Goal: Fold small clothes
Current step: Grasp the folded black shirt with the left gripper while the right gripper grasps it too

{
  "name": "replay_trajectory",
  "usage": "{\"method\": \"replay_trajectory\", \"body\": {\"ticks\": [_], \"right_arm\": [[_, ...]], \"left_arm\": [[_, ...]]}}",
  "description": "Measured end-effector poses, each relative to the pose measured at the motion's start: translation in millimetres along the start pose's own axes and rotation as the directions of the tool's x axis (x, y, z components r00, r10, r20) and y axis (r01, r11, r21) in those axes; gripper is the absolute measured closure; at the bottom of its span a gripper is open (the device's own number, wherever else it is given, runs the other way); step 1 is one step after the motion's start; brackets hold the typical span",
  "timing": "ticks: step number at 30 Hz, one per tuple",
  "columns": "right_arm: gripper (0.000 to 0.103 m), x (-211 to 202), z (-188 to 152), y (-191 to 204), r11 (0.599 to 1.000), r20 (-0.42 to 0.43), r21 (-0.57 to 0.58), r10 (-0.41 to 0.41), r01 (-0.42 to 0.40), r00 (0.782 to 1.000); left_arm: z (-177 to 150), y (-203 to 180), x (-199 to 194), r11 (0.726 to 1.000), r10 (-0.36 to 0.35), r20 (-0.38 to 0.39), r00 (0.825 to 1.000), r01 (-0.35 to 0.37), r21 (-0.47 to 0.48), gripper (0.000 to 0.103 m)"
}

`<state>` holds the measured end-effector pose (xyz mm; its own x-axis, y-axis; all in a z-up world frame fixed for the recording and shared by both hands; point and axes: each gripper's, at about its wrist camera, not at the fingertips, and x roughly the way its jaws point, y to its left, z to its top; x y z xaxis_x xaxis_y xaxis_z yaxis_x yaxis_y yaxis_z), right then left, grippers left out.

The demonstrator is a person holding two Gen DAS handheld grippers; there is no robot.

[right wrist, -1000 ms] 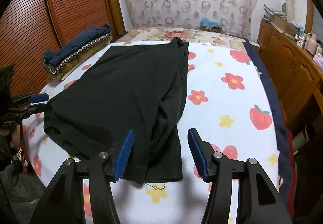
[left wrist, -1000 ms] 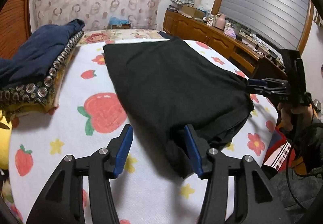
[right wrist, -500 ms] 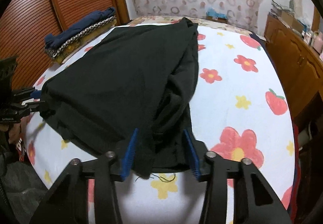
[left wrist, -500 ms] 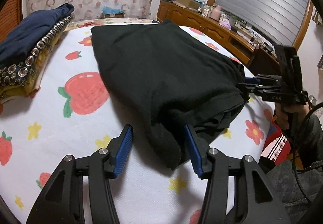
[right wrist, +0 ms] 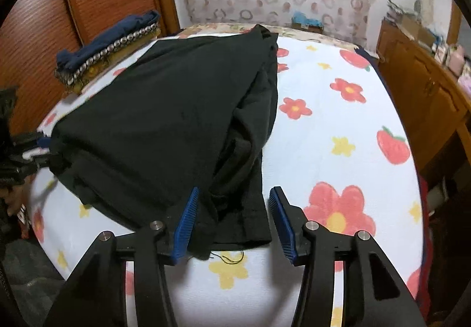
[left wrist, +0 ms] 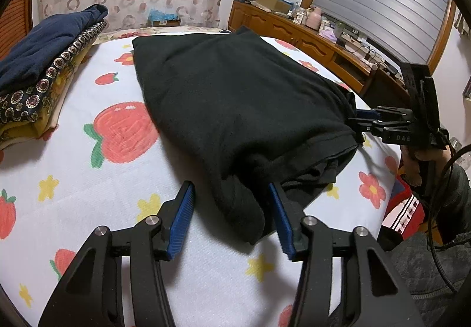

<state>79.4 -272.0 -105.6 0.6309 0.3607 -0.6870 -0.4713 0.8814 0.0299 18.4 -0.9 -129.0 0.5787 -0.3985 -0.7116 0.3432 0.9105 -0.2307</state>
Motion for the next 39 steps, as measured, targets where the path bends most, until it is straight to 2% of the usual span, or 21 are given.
{"method": "replay_trajectory", "body": {"ticks": [1, 2, 3, 4, 6, 9, 12, 15, 17, 20, 25, 30, 32, 34, 35, 36, 39], "right_arm": [[0.065, -1.0, -0.2, 0.6, 1.0, 0.001, -0.002, 0.01, -0.01, 1.0], [0.074, -1.9, -0.6, 1.1, 1.0, 0.003, -0.008, 0.028, -0.028, 1.0], [0.085, -2.1, -1.2, 3.0, 0.997, 0.003, -0.014, 0.07, -0.07, 0.998], [0.09, -2.3, -1.1, 4.6, 0.995, 0.0, -0.016, 0.095, -0.095, 0.995], [0.092, -3.7, 1.2, 5.9, 0.992, 0.013, -0.023, 0.124, -0.124, 0.992], [0.092, -22.1, 14.3, -0.4, 0.98, 0.105, -0.003, 0.198, -0.198, 0.975], [0.093, -42.7, 43.6, -6.0, 0.974, 0.197, -0.003, 0.221, -0.225, 0.955], [0.093, -46.7, 77.4, -11.1, 0.974, 0.249, -0.003, 0.218, -0.225, 0.944], [0.093, -38.8, 101.6, -16.1, 0.975, 0.261, 0.014, 0.209, -0.22, 0.943], [0.093, -14.9, 136.2, -23.2, 0.982, 0.253, 0.041, 0.167, -0.183, 0.953], [0.092, 38.0, 175.0, -29.2, 0.987, 0.213, 0.068, 0.13, -0.148, 0.968], [0.092, 68.4, 204.6, -29.0, 0.989, 0.175, 0.054, 0.128, -0.139, 0.976], [0.088, 77.4, 214.1, -29.1, 0.992, 0.163, 0.046, 0.111, -0.12, 0.98], [0.073, 74.5, 217.9, -26.2, 0.994, 0.167, 0.024, 0.097, -0.102, 0.981], [0.069, 74.0, 220.8, -24.4, 0.998, 0.171, 0.01, 0.067, -0.07, 0.983], [0.064, 72.1, 222.8, -23.4, 0.999, 0.177, -0.003, 0.052, -0.053, 0.983], [0.063, 60.2, 221.1, -21.4, 0.997, 0.197, -0.052, 0.061, -0.052, 0.979]], "left_arm": [[-0.3, 0.5, 0.1, 1.0, -0.007, -0.001, 1.0, 0.007, 0.001, 0.063], [-0.2, 1.1, 0.5, 1.0, -0.02, -0.005, 1.0, 0.02, -0.002, 0.082], [0.6, 1.6, 1.6, 0.999, -0.043, -0.014, 0.999, 0.043, -0.007, 0.094], [1.7, 1.3, 0.4, 0.999, -0.048, -0.003, 0.999, 0.048, -0.007, 0.094], [9.9, 0.5, -7.6, 0.999, -0.045, 0.04, 0.998, 0.045, -0.006, 0.095], [33.4, 4.1, -27.9, 0.998, -0.046, 0.135, 0.99, 0.051, -0.031, 0.095], [62.7, 7.1, -36.7, 0.999, -0.01, 0.193, 0.981, 0.016, -0.028, 0.095], [98.4, 20.4, -32.2, 0.999, 0.001, 0.222, 0.975, 0.009, -0.044, 0.096], [126.9, 39.3, -21.5, 0.997, 0.034, 0.22, 0.975, -0.018, -0.076, 0.096], [156.7, 60.9, -3.4, 0.994, 0.077, 0.206, 0.976, -0.058, -0.097, 0.095], [181.0, 84.7, 24.0, 0.992, 0.092, 0.173, 0.981, -0.075, -0.106, 0.095], [192.2, 101.0, 45.6, 0.989, 0.118, 0.138, 0.983, -0.104, -0.106, 0.095], [195.6, 102.2, 52.0, 0.989, 0.127, 0.118, 0.985, -0.117, -0.088, 0.091], [196.9, 98.0, 50.2, 0.989, 0.138, 0.129, 0.982, -0.131, -0.063, 0.075], [196.6, 96.3, 47.2, 0.989, 0.145, 0.144, 0.979, -0.139, -0.053, 0.059], [197.7, 94.7, 43.9, 0.989, 0.147, 0.159, 0.976, -0.142, -0.042, 0.056], [196.9, 90.1, 34.3, 0.988, 0.154, 0.17, 0.973, -0.154, -0.013, 0.054]]}}
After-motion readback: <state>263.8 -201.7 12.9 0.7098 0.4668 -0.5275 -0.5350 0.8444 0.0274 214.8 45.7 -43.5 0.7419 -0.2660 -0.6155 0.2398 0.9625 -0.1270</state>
